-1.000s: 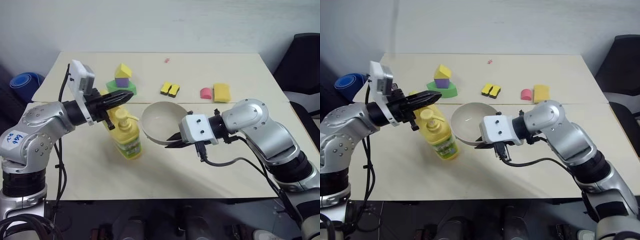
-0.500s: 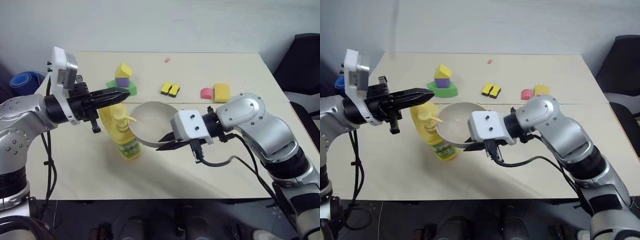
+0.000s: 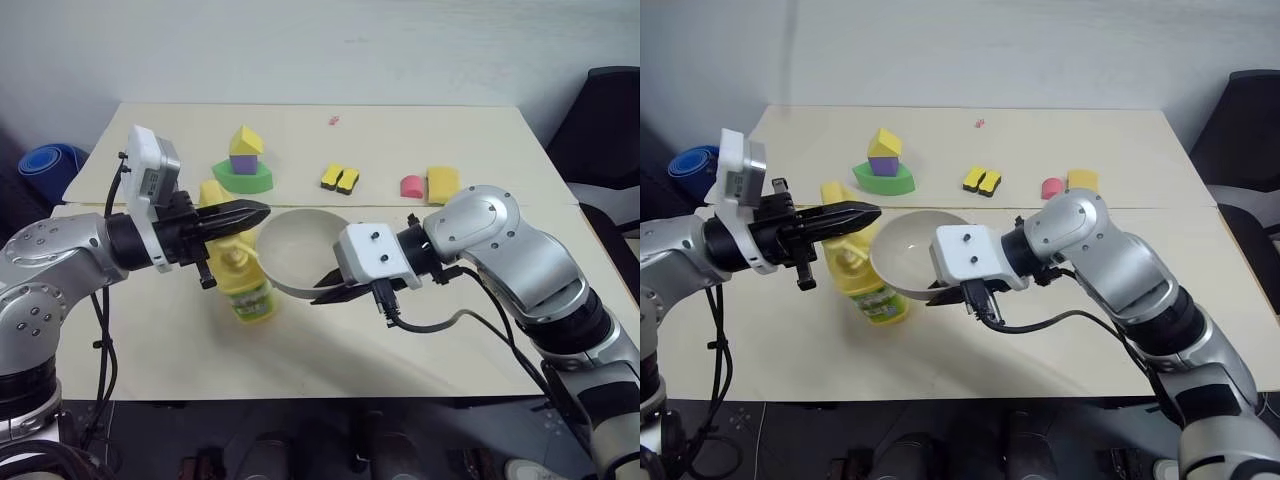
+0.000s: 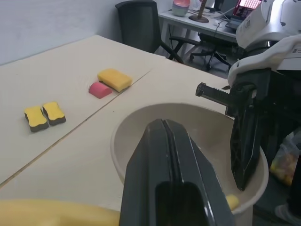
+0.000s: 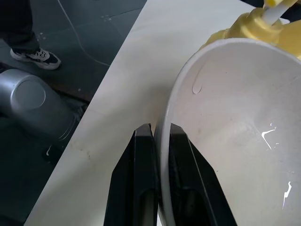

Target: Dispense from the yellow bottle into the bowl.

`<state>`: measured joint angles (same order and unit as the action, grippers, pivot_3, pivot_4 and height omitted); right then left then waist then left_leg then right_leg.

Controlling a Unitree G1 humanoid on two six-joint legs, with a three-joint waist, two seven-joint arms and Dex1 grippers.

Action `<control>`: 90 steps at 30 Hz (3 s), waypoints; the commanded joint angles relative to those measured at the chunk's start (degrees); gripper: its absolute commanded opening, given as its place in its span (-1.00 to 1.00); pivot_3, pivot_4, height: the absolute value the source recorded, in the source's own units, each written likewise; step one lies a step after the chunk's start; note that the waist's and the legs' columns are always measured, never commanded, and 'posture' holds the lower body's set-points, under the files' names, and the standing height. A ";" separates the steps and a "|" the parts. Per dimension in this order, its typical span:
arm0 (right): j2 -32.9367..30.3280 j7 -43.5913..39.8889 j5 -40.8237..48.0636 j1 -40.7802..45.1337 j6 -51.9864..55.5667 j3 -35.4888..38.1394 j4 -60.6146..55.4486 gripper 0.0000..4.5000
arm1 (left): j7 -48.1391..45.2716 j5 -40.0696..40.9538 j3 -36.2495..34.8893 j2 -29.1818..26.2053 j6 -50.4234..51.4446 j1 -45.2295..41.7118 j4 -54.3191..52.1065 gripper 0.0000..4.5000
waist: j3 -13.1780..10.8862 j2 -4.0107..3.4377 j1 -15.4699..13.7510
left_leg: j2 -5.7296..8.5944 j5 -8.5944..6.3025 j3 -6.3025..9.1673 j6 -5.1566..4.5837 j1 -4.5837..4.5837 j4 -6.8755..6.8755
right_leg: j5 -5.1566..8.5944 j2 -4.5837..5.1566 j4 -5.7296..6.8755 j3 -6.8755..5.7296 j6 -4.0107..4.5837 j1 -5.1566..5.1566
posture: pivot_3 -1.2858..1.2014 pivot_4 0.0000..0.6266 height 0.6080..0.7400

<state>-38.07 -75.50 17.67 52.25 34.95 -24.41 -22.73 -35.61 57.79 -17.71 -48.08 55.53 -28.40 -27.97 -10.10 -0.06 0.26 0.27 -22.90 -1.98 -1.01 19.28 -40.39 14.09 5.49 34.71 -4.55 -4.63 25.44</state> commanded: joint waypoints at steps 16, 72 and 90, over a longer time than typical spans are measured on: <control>-2.20 1.07 3.21 0.88 0.72 2.68 -6.37 -1.00 | 3.46 -2.43 2.23 0.27 -1.90 4.59 -0.48 -1.00 | 0.00 0.00 -0.02 | 0.00 -0.01 0.00 0.02 -0.02 0.04 | 0.00 0.00 -0.02 0.04 0.00 -0.01 | 0.03 -0.52 1.00; -1.64 3.67 -12.91 -18.27 -65.17 10.60 55.92 -0.44 | -20.67 -23.07 -15.12 2.42 -37.71 39.45 14.75 -0.83 | -0.42 -0.17 1.36 | -0.11 0.01 -0.14 0.03 -0.04 0.33 | 0.01 0.01 -0.29 -0.20 0.01 0.01 | 0.03 -0.52 1.00; -8.74 2.45 14.06 -61.58 -46.02 35.56 14.67 1.00 | -23.45 -38.82 -8.27 8.37 -64.89 51.74 23.38 0.99 | -0.49 -0.37 -0.16 | -0.11 -0.13 -0.16 -0.18 -0.17 0.36 | 0.00 0.11 -0.52 0.16 0.04 -0.06 | 0.03 -0.52 1.00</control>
<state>-47.01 -73.04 31.09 -9.40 -9.98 9.03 -5.44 -58.93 19.41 -25.73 -40.05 -6.77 22.46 -4.89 -10.59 -0.43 0.10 0.15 -23.05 -2.15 -1.21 19.11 -40.04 14.09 5.60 34.19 -4.38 -4.59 25.37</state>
